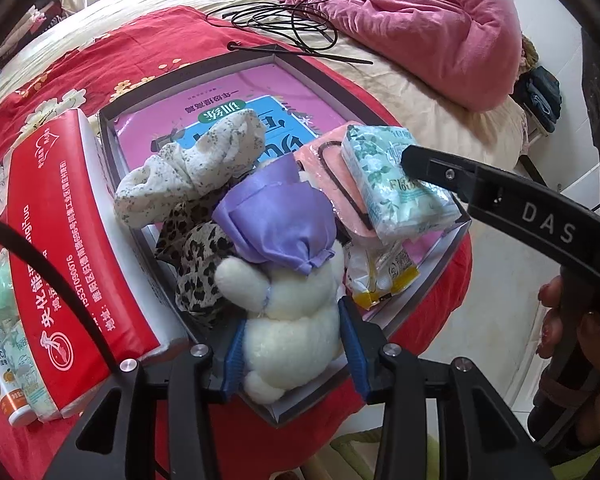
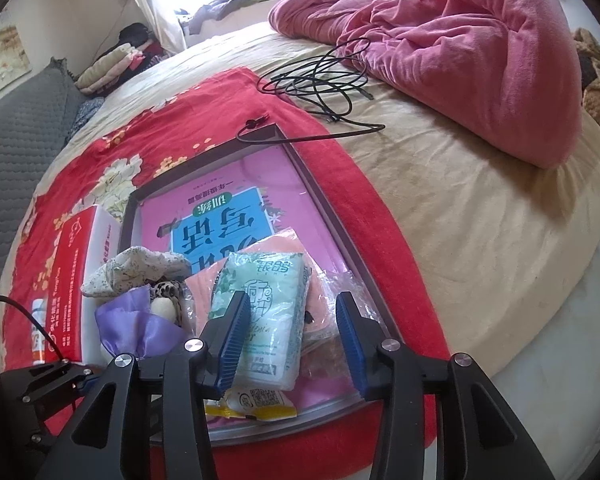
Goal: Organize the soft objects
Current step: 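Lower the teddy bear onto the tray with the left tool while the right tool lowers the tissue pack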
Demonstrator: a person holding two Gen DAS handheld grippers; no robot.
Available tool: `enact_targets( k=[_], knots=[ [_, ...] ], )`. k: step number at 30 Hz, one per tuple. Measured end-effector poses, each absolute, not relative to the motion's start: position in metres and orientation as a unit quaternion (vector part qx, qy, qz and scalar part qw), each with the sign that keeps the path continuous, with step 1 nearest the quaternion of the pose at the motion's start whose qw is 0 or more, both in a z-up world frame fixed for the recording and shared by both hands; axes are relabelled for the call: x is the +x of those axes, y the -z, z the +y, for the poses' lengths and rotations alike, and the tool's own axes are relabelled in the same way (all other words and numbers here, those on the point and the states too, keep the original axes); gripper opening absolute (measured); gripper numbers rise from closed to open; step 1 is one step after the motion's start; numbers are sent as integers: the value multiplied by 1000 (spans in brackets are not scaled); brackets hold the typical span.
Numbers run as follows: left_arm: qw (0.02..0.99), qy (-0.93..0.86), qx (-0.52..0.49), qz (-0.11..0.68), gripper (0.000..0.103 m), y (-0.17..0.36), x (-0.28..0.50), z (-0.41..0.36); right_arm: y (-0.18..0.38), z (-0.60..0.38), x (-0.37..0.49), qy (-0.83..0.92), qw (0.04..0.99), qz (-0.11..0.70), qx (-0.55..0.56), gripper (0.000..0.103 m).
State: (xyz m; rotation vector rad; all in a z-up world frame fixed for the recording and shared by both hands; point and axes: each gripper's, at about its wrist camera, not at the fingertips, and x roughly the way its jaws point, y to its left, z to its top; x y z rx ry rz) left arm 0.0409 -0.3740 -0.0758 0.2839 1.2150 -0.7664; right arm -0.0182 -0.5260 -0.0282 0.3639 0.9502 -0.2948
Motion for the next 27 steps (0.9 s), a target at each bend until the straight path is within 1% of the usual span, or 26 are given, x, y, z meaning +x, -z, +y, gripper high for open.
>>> enact_targets(
  k=[9,13,16,19,21,23,27],
  knots=[
    [742,347,113,562,45,80,37,-362,17,-525,-23,140,868,442,175,46],
    [744,351,110,558,52,78,32,-355,14,-524,-24,138,870,439,178,46],
    [746,350,109,557,54,76,31,-351,12,-523,-25,137,870,439,177,47],
    [745,353,96,558,56,73,31,-347,10,-522,-25,137,868,440,183,53],
    [747,353,97,555,59,71,30,-346,8,-521,-26,137,870,437,184,54],
    [749,354,98,551,59,66,29,-345,6,-519,-25,138,869,437,184,58],
    [752,355,97,547,61,59,26,-342,3,-517,-26,139,870,437,181,59]
  ],
)
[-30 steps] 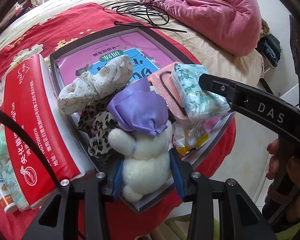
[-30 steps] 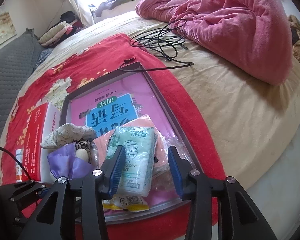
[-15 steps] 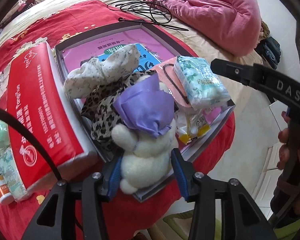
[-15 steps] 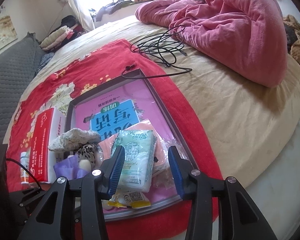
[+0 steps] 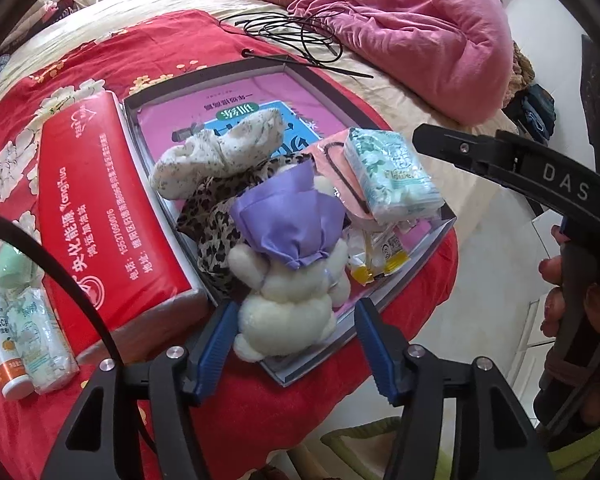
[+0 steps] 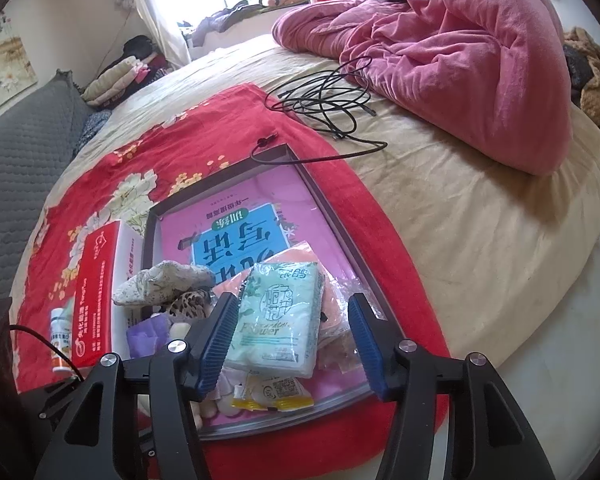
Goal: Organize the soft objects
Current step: 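Lower the teddy bear onto the tray with the left tool while the right tool lowers the tissue pack, then open both tools and withdraw them toward the bottle and bagged sponge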
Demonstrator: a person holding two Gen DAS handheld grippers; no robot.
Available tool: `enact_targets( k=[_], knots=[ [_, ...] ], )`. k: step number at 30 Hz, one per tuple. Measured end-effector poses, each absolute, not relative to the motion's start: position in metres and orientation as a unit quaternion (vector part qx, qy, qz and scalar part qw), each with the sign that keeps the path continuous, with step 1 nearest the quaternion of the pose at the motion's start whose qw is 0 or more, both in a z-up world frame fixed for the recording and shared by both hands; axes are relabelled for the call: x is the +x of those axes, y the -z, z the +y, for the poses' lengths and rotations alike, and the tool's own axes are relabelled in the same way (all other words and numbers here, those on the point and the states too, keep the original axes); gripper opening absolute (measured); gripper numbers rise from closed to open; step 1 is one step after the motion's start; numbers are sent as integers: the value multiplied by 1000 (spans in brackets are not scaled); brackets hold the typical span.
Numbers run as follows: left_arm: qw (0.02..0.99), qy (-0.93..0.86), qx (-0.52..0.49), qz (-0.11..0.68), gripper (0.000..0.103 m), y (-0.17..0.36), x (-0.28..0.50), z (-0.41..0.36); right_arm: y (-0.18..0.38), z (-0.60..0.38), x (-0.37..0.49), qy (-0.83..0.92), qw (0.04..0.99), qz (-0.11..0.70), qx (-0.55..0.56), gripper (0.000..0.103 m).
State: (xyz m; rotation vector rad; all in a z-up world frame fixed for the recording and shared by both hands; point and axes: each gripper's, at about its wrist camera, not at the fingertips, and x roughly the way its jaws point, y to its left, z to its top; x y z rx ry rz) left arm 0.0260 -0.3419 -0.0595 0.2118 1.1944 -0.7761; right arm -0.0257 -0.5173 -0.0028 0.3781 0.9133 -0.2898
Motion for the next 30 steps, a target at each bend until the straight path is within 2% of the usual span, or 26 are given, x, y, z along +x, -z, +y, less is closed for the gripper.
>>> enact_targets(
  k=[7,19,21,22,30],
  knots=[
    [759,361,97,533,62,44,23,-339,-6,-513,-28,143,874,432,173,60],
    [778,366,91,502,72,10,11,-326,-29,-499,-35,154,882,419,148,61],
    [781,367,88,498,73,6,8,-322,-33,-496,-36,153,884,417,145,65],
    [782,368,86,496,73,3,7,-320,-35,-494,-36,153,885,415,143,74],
    [790,368,75,484,73,-13,1,-298,-51,-476,-34,144,894,405,130,75]
  ],
)
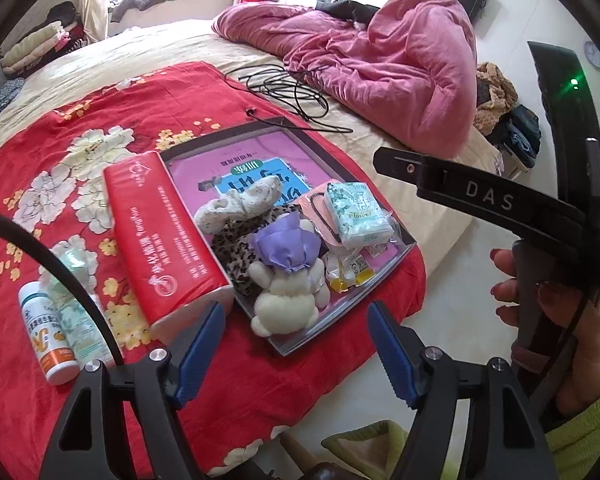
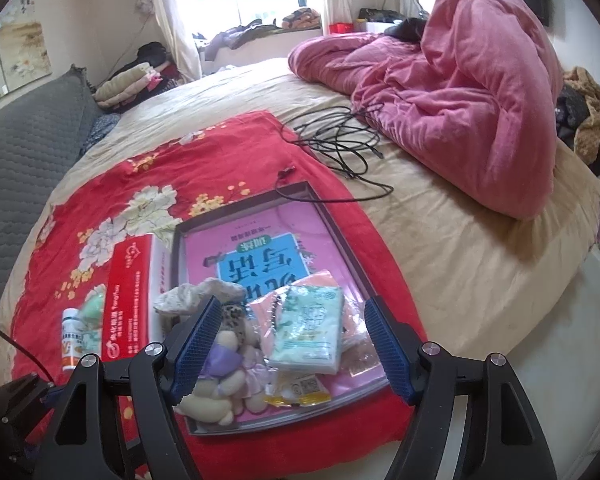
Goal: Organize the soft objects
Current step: 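Open both tools and withdraw them toward the bottle and bagged sponge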
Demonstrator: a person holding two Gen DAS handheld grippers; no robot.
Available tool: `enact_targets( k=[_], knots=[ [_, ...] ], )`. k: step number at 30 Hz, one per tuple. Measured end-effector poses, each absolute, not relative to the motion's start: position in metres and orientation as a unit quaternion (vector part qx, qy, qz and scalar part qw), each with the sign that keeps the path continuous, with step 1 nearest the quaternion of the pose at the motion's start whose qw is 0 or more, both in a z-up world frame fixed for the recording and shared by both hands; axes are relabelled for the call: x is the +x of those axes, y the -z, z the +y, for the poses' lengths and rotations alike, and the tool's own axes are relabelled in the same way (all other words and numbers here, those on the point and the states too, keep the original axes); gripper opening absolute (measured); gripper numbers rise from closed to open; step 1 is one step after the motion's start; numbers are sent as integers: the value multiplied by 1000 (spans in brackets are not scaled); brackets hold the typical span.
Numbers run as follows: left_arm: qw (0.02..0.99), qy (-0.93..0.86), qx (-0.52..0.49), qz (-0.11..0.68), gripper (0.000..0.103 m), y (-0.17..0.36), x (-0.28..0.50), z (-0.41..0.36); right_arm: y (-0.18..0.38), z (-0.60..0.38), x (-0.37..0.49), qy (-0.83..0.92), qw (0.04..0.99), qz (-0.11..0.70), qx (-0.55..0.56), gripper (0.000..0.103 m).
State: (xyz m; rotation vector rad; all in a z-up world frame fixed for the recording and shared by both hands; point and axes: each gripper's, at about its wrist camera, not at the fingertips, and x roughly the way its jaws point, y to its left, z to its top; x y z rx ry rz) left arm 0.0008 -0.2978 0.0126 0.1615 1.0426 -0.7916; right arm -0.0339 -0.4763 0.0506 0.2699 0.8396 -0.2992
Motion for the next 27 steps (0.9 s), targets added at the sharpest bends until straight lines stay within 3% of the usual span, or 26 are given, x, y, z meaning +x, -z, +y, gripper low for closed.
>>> enact_targets(
  k=[27],
  knots=[
    [839,298,3,456,78,-45,15,-183,-85,-360,-14,72,913,398,52,76]
  ],
)
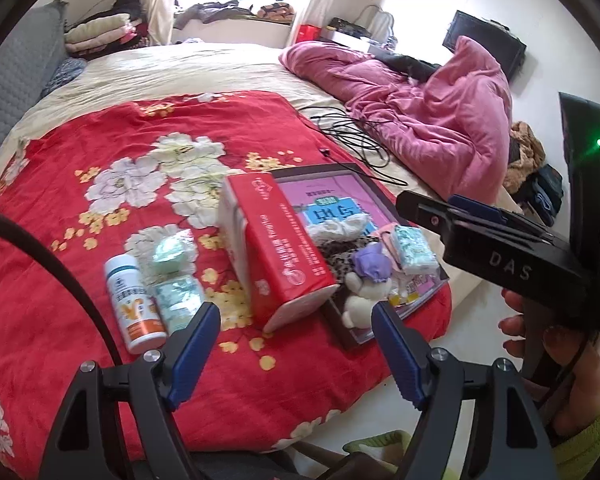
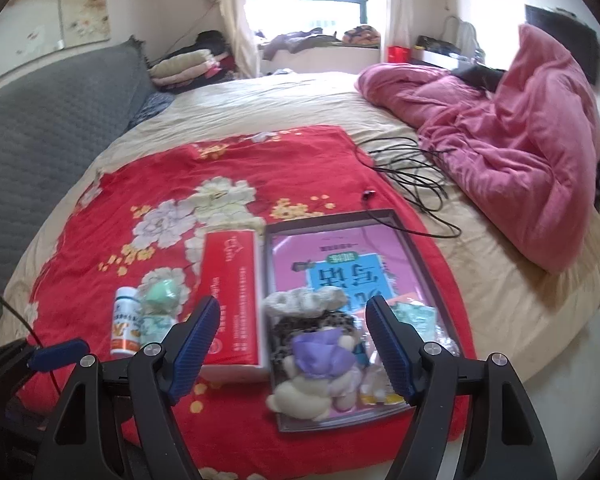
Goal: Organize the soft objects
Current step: 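Open both tools and withdraw them toward the bottle and bagged sponge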
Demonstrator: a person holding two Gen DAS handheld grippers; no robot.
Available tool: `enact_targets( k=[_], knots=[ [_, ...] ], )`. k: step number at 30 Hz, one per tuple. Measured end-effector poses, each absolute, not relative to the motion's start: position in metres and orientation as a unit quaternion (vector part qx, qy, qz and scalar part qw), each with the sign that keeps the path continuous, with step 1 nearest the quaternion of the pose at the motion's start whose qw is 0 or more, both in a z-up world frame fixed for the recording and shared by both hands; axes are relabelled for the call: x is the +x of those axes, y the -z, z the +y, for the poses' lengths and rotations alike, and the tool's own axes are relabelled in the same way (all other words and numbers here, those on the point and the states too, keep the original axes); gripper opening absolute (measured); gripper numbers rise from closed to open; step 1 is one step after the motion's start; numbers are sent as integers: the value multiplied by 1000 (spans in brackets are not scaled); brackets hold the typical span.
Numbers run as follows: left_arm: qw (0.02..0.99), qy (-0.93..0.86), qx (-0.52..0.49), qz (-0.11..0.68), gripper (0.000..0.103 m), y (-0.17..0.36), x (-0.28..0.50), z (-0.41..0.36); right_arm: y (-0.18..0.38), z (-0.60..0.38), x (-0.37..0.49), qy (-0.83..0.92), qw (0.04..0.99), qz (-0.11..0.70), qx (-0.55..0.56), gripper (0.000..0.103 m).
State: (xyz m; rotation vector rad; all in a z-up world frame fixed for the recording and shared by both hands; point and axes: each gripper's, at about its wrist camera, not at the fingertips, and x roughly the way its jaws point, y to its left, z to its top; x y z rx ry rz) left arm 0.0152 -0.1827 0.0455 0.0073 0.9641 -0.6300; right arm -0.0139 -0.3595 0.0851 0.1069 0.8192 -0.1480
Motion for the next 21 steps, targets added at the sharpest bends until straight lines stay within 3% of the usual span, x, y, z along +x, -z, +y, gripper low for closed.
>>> enact_targets(
  k=[21],
  knots=[
    [849,219,-49,479,78,-38,78,-65,-57,-251,7,-16,904,426,-2,77]
  ],
)
